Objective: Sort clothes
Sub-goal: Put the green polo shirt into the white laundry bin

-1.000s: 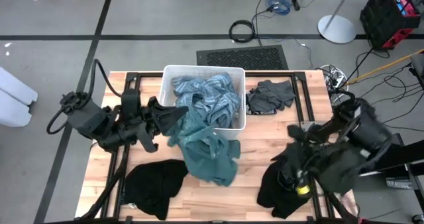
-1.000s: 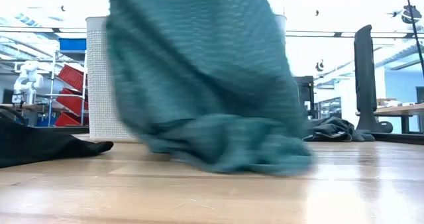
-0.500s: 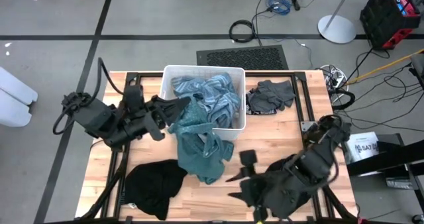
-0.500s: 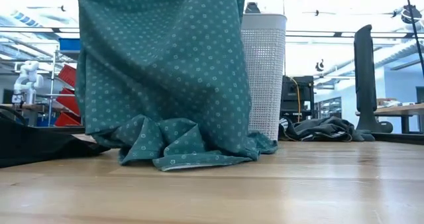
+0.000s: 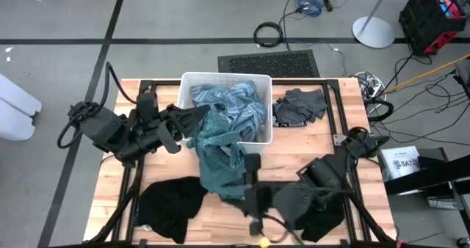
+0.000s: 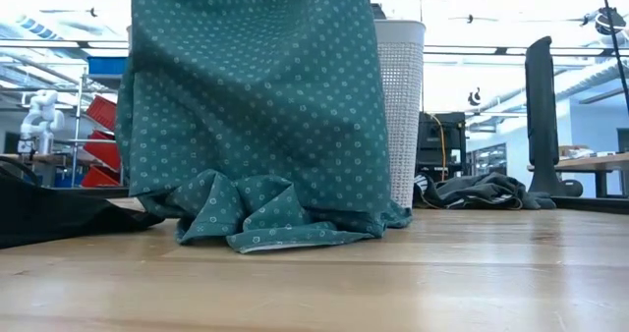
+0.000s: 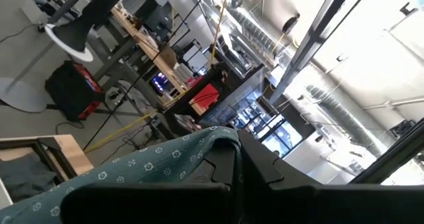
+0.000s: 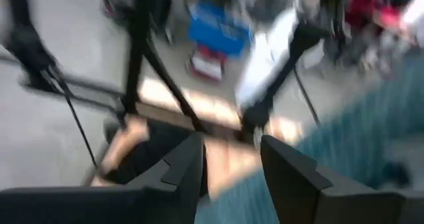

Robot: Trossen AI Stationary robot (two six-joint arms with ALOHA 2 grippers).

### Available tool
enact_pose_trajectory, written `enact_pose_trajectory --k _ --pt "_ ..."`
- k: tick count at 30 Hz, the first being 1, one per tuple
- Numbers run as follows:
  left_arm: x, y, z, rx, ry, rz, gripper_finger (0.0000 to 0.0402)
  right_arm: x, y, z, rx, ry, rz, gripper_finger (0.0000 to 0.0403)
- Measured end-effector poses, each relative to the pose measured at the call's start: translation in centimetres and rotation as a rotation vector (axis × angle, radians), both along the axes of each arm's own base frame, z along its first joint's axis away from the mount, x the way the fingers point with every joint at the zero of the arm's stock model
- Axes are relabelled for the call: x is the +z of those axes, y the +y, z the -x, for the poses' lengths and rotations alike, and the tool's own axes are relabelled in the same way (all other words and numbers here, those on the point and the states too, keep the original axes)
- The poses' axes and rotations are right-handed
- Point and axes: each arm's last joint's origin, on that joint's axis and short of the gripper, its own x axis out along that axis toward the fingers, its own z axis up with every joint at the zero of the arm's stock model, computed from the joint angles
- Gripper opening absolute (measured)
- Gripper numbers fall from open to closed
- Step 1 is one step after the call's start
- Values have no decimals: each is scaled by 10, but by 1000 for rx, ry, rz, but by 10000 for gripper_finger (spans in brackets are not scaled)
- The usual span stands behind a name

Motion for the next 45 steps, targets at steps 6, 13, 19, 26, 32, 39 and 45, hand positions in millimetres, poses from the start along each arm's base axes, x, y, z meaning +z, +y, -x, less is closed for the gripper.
enact_pose_trajectory --k 6,13,19,26,32,39,45 --pt "2 4 3 12 -3 -1 11 -26 -9 13 -246 226 -379 133" --pt "3 7 4 22 1 -14 11 -47 2 34 -561 183 -436 132" --pt "3 8 4 26 -1 -13 11 -68 -14 29 -737 206 -299 132" --pt "3 8 4 29 0 -12 11 -75 -35 10 -753 258 -195 132" --pt "3 8 4 31 1 -10 11 -75 -56 -5 -754 287 -152 132" --pt "3 6 5 24 2 -11 11 -67 -61 -35 -475 324 -241 78" --pt "3 2 7 6 2 -12 11 -58 -57 -33 -358 332 -280 3"
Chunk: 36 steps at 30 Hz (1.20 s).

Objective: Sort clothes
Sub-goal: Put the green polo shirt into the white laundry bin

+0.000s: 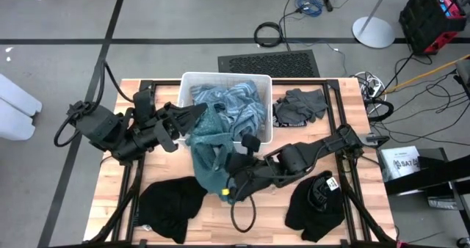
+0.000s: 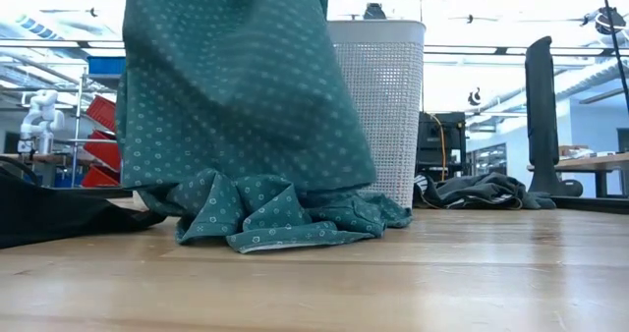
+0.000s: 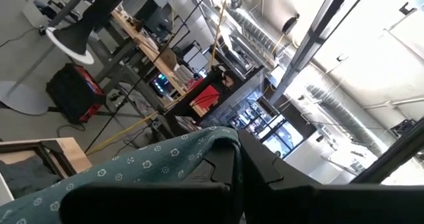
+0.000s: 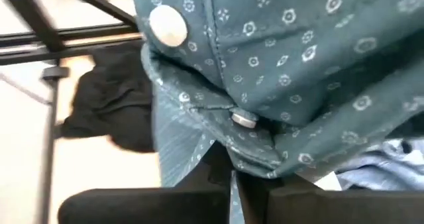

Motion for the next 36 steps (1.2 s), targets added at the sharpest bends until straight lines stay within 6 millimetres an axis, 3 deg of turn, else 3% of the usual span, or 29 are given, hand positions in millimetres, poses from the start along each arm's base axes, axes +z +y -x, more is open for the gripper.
enact_pose_trajectory --k 3,10,15,19,23,27,31,36 --pt "0 -2 1 -26 -3 -9 11 19 7 23 34 -24 -57 1" --pt "2 -2 2 -47 -20 -8 11 86 11 108 105 -188 -110 0" --pt "4 4 -1 -19 -56 15 11 125 -5 167 106 -329 -108 0" --pt "5 9 -12 -18 -111 23 11 146 -23 201 76 -419 -40 0" --pt "4 18 -26 -53 -141 -22 11 158 -43 222 95 -456 16 0" --pt "6 28 -30 -88 -149 -117 11 166 -52 230 122 -485 67 0" --pt "10 29 -29 -142 -197 -173 11 173 -49 229 228 -520 50 0" --pt "12 17 -26 -321 -250 -268 11 176 -30 229 431 -550 -28 0"
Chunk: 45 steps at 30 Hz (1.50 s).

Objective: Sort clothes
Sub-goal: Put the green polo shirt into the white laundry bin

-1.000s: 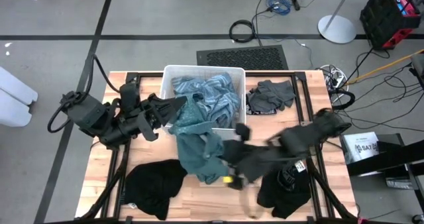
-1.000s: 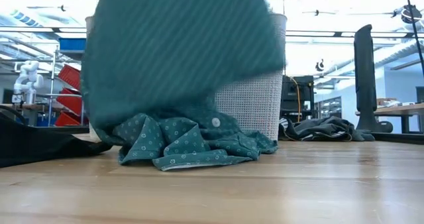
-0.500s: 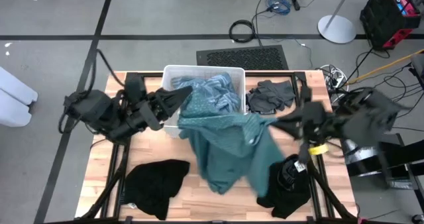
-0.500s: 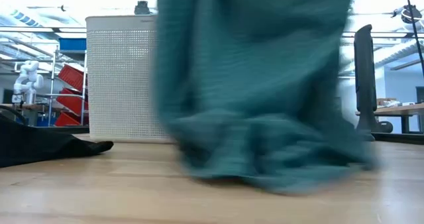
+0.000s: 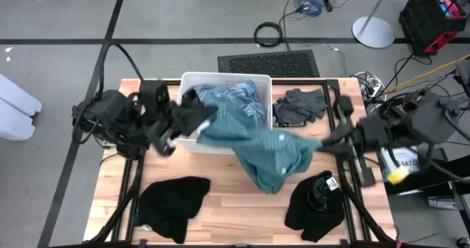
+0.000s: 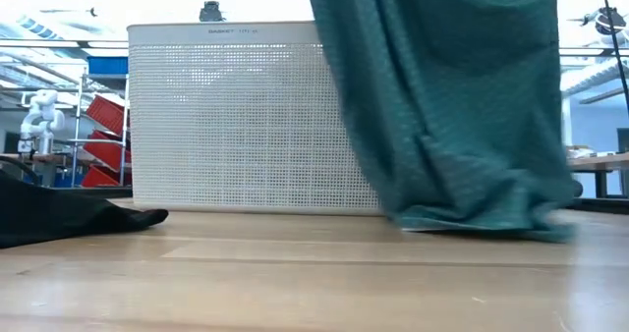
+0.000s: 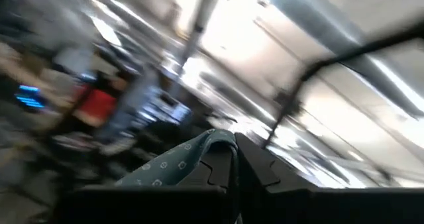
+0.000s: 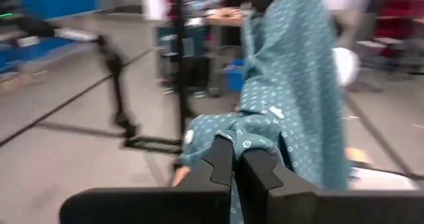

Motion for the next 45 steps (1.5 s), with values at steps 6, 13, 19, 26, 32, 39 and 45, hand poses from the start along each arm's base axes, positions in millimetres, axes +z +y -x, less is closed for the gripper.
enact_pose_trajectory --k 6,13,19,26,32,39,45 --pt "-4 -31 10 -203 15 -140 11 -7 36 6 218 67 -97 0" --pt "-60 -96 7 -135 462 47 5 -60 90 12 115 388 -181 0" --pt "-133 -136 -17 -154 668 338 4 -106 109 29 -61 562 -308 0" --pt "-196 -123 -37 -9 805 451 3 -177 86 39 -252 673 -348 0" --pt "-228 -96 -54 64 895 468 2 -244 60 34 -179 568 -644 0" --pt "-273 -77 -60 81 1019 529 2 -312 50 14 -199 544 -839 0" --pt "-308 -73 -58 41 1061 676 2 -341 49 -2 -254 694 -841 0"
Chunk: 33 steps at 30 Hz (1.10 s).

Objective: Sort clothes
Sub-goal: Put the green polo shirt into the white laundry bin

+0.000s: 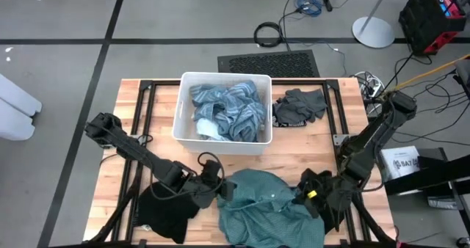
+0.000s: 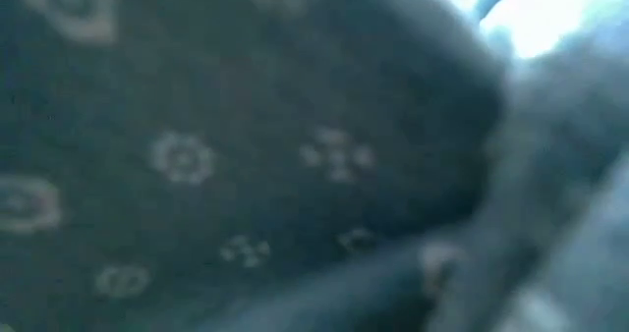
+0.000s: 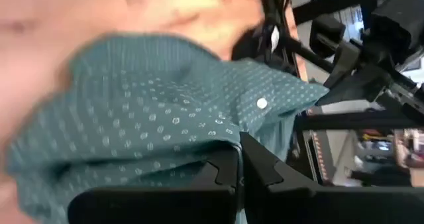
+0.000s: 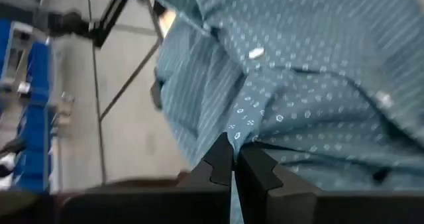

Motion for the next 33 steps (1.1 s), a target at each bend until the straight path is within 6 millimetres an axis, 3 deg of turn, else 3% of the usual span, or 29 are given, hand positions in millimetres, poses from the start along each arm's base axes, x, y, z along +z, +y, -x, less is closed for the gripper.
enact_pose_trajectory --k 5,9,13,19,25,33 --pt "-8 -6 3 -10 23 97 4 -14 4 -12 28 75 -20 0" --pt "-9 -8 2 -32 23 115 27 -25 2 -22 40 147 -25 18" --pt "-8 -9 1 -56 18 103 74 -31 -1 -31 87 182 -20 68" --pt "-9 -9 5 -117 74 125 163 -35 -9 -37 154 175 83 176" --pt "9 -3 20 -77 56 79 207 -47 -22 -33 129 291 235 241" --pt "46 7 35 20 -137 -26 211 -77 -18 -42 196 370 355 241"
